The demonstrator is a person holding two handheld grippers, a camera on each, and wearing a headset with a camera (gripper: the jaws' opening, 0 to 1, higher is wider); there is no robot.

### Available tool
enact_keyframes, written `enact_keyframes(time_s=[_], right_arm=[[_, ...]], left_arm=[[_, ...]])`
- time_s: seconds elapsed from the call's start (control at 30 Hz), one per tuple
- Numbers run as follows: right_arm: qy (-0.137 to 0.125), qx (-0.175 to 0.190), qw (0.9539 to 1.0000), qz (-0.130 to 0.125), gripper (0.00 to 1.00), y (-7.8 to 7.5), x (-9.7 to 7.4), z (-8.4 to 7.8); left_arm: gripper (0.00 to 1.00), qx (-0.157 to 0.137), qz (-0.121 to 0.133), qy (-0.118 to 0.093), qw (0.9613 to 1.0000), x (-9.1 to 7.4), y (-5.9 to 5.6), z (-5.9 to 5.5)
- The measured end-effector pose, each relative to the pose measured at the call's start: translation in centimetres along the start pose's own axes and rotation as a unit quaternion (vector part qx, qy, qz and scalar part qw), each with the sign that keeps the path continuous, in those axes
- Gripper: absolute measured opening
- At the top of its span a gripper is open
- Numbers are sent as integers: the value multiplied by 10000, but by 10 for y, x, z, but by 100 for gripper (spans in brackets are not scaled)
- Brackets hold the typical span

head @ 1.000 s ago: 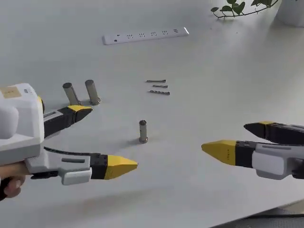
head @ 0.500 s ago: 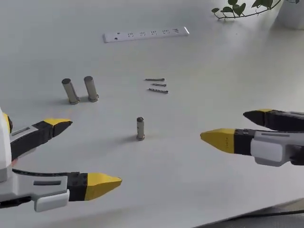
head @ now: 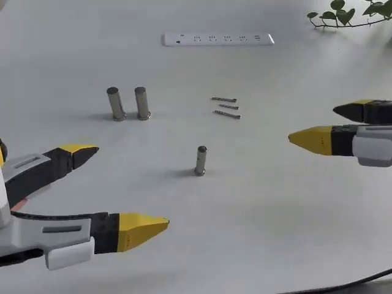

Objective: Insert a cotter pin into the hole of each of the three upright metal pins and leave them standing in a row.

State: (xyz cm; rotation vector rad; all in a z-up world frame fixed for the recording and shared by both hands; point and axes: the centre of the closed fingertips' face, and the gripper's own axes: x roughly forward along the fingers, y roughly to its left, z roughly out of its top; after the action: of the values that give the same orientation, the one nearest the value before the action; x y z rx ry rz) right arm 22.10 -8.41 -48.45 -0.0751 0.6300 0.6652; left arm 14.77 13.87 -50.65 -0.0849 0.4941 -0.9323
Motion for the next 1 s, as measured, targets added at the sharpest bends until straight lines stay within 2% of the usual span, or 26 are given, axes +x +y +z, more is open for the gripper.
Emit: enact_keyframes(time_s=[0.07, 0.23, 0.37, 0.53, 0.63, 0.83, 0.87, 1.0], right_arm=[[110, -107, 9999, 22, 67, -3, 7, 5], [278, -585, 9979, 98, 62, -6, 25, 20], [428, -830, 9954, 189, 58, -5, 39, 26], [798, -1169, 9896, 267, 40, -11, 63, 25], [899, -1252, 9876, 293, 39, -13, 77, 29], [1209, -1681, 9772, 470, 37, -18, 96, 33], [1290, -1817, 9736, 493, 36, -20, 101, 33], [1404, -2054, 9666, 615, 30, -22, 114, 32]], left_arm=[[99, -174, -48, 6, 9998, -1, -3, -2], [99, -196, -33, 33, 9998, -3, -5, -8], [99, -226, -1, 26, 9997, -5, -5, -9], [99, -285, 51, -1, 9996, -7, -1, -9], [99, -320, 71, -33, 9995, -9, 4, -9], [99, -332, 105, -10, 9994, -13, 7, -11], [99, -334, 118, 2, 9994, -14, 8, -12], [99, -280, 154, 11, 9995, -16, 9, -11]])
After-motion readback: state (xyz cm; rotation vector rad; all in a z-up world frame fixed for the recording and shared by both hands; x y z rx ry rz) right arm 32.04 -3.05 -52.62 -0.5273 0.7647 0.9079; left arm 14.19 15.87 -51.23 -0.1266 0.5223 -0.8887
